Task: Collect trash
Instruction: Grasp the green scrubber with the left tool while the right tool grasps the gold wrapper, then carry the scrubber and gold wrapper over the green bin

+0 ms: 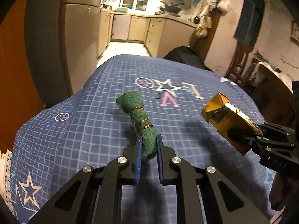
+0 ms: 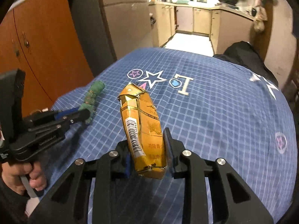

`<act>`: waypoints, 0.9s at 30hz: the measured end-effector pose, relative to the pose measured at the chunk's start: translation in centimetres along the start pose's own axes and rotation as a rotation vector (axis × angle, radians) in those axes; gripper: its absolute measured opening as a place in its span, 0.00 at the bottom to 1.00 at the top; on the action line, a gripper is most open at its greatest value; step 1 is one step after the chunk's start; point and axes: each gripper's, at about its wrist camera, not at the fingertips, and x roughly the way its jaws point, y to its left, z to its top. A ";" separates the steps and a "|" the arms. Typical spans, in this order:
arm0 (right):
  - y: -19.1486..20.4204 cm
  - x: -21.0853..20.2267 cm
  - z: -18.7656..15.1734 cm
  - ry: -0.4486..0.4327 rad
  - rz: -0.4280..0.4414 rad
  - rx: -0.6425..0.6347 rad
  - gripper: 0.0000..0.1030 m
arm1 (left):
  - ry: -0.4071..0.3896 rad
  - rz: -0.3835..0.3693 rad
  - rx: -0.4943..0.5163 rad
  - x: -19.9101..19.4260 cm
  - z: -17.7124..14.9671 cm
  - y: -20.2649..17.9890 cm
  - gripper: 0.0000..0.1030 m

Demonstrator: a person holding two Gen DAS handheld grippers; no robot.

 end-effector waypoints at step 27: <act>-8.8 -24.2 -13.9 -0.308 -0.326 0.300 0.27 | -0.191 -0.363 0.305 -13.9 -4.8 -23.7 0.15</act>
